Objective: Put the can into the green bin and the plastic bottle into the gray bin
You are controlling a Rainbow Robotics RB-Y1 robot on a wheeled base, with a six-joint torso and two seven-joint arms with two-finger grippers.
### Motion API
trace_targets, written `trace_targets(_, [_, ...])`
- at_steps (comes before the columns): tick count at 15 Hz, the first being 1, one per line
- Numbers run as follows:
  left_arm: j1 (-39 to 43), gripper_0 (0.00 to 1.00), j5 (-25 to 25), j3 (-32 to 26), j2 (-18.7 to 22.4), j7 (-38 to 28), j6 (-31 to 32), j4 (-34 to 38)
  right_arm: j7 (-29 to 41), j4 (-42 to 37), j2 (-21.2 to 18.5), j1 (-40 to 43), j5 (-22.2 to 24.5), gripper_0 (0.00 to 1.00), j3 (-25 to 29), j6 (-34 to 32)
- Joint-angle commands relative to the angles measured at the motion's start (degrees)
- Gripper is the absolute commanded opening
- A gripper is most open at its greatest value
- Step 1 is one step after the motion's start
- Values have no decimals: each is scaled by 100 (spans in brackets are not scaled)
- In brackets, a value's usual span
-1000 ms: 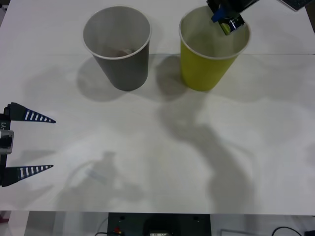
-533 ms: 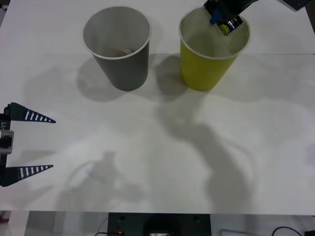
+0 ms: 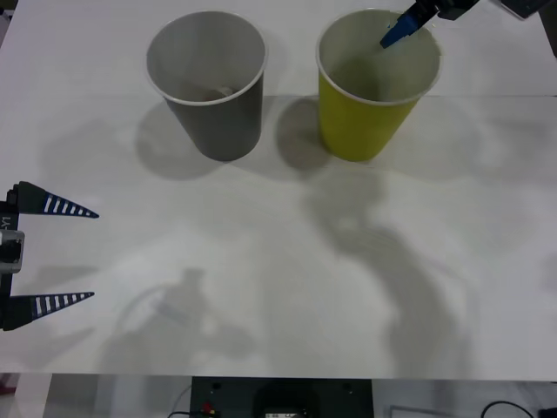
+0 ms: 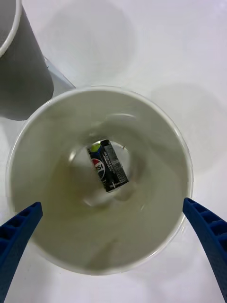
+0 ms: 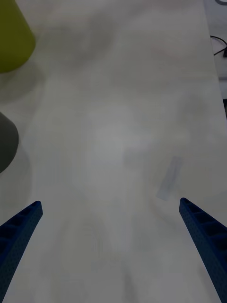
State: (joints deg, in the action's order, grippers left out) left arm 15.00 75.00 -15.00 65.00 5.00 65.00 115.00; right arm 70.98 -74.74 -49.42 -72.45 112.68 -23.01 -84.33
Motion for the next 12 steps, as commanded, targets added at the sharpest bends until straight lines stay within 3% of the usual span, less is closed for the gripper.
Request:
trace_targets(1, [0, 100, 0, 0, 0, 0, 0, 0, -5, -981, -287, 671, -123, 100, 648, -181])
trace_targets(7, [0, 100, 0, 0, 0, 0, 0, 0, -392, -2888, -648, 2464, -414, 100, 1914, -154])
trace_targets(10, [0, 100, 0, 0, 0, 0, 0, 0, -805, -3213, -788, 3176, -950, 100, 2406, -40])
trace_targets(12, [0, 100, 0, 0, 0, 0, 0, 0, -937, -3547, -823, 3651, -1020, 100, 2705, -40])
